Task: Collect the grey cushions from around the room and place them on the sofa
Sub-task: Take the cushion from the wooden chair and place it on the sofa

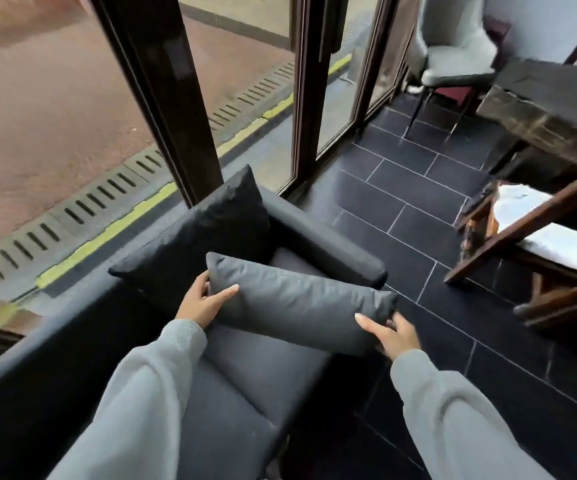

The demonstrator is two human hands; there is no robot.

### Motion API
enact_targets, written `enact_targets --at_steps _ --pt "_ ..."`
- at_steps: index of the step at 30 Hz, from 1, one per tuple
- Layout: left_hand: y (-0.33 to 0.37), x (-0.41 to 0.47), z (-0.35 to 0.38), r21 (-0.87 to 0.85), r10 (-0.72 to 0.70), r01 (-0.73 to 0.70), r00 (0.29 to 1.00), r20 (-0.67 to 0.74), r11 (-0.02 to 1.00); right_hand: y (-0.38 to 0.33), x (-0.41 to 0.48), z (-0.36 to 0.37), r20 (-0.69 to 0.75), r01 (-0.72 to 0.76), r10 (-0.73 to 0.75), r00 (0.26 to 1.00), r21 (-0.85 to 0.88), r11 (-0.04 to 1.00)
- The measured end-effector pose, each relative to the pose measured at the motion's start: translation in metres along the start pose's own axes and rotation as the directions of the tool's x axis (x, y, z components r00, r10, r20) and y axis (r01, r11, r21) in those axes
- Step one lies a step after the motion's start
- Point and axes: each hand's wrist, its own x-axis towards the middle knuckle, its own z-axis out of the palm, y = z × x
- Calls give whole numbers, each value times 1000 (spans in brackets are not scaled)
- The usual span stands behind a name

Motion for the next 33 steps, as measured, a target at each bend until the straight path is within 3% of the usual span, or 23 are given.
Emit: enact_targets --at_steps 8,14,21,28,33 --pt "-9 233 65 100 -17 1 987 161 995 26 168 60 -157 -41 68 985 169 985" --pt "-52 338 134 139 33 -53 989 141 989 73 267 74 -321 -5 46 946 128 992" --pt "-110 389 170 235 -67 30 987 148 971 102 314 82 -502 52 -51 864 -12 999" --pt "-127 405 175 258 126 -107 990 -58 960 122 331 92 -483 -33 -6 876 -72 997" --pt "-126 421 177 440 127 -108 992 -13 891 110 349 99 -559 -80 -5 829 -129 988"
